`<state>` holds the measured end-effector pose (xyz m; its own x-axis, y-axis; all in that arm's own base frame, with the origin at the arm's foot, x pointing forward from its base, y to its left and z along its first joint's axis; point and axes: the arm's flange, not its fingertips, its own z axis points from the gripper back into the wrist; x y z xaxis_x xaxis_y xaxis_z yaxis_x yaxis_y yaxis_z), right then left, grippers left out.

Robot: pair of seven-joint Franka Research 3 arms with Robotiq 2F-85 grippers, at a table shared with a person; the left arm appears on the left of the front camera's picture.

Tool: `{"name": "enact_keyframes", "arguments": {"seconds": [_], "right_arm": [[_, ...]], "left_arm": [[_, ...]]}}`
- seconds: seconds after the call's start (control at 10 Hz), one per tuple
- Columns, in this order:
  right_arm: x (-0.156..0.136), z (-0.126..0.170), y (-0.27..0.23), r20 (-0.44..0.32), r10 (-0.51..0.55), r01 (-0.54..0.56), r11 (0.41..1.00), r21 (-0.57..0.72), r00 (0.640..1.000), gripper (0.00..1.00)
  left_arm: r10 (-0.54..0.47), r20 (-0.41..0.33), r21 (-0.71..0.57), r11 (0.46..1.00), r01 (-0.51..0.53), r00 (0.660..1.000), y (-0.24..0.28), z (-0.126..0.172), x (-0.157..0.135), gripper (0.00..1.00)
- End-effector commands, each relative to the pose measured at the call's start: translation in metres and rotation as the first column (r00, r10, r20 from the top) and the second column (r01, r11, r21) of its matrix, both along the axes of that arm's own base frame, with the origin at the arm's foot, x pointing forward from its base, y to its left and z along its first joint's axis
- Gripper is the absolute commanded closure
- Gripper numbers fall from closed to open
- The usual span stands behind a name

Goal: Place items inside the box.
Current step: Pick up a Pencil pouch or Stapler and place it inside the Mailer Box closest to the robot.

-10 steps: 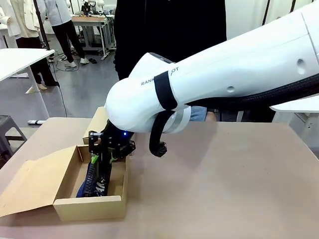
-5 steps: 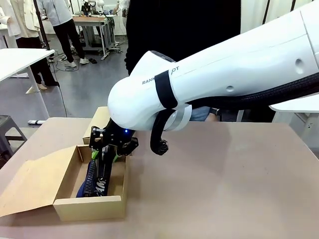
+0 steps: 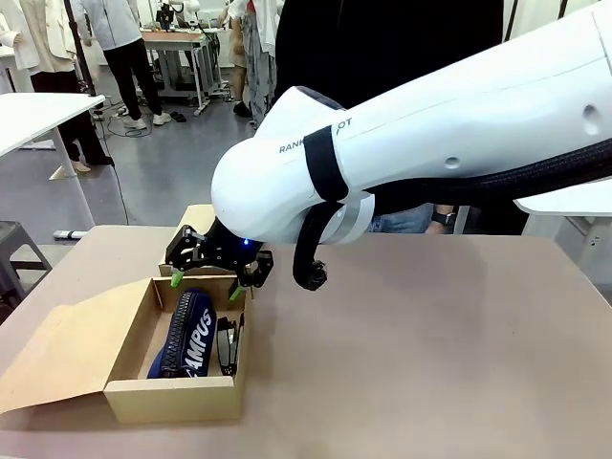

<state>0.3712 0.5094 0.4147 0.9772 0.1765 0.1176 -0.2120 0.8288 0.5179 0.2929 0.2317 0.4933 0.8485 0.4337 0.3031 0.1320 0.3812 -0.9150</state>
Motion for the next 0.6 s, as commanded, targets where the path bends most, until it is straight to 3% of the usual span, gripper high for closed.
{"name": "enact_keyframes", "arguments": {"seconds": [0.0, 0.2, 0.5], "right_arm": [[-0.005, 0.001, -0.012, 0.0, -0.024, 0.024, 1.0, -0.002, 1.0, 0.0], [-0.001, 0.008, -0.028, -0.017, -0.003, 0.004, 1.0, 0.028, 1.0, 0.0], [0.021, 0.039, -0.161, -0.152, 0.126, -0.104, 0.984, 0.147, 0.98, 0.0]], "left_arm": [[-0.007, 0.025, -0.003, 1.0, 0.007, 1.0, 0.001, 0.001, -0.001, 0.0], [-0.007, 0.025, -0.003, 1.0, 0.007, 1.0, 0.001, 0.001, -0.001, 0.0], [-0.007, 0.025, -0.003, 1.0, 0.007, 1.0, 0.001, 0.001, -0.001, 0.0]]}}
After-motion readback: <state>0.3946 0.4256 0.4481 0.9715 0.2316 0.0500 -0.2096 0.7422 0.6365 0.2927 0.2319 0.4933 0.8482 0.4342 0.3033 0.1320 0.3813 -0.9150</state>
